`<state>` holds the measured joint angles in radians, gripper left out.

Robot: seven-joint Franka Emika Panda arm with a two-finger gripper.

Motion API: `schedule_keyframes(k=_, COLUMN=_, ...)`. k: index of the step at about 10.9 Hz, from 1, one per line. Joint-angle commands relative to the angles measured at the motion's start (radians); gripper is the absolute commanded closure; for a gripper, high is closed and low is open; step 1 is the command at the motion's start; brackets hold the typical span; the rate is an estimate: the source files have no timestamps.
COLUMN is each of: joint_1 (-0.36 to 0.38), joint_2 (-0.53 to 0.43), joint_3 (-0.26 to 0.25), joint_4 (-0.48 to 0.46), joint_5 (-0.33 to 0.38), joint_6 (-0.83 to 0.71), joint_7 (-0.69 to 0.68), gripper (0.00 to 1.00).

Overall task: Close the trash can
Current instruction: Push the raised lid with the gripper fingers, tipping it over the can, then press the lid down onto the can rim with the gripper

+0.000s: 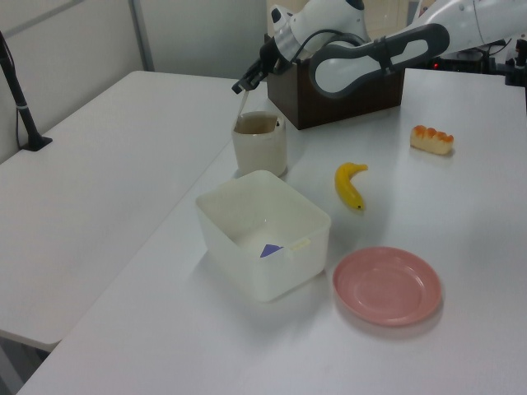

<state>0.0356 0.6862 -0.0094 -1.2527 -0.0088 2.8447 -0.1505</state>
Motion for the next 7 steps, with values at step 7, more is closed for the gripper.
schedule_keyframes(k=7, joint_1=0.006, joint_2=-0.163, joint_3=-0.018, joint_4=-0.251, joint_5=-0.01, joint_6=0.013, joint_7=0.012, gripper=0.94)
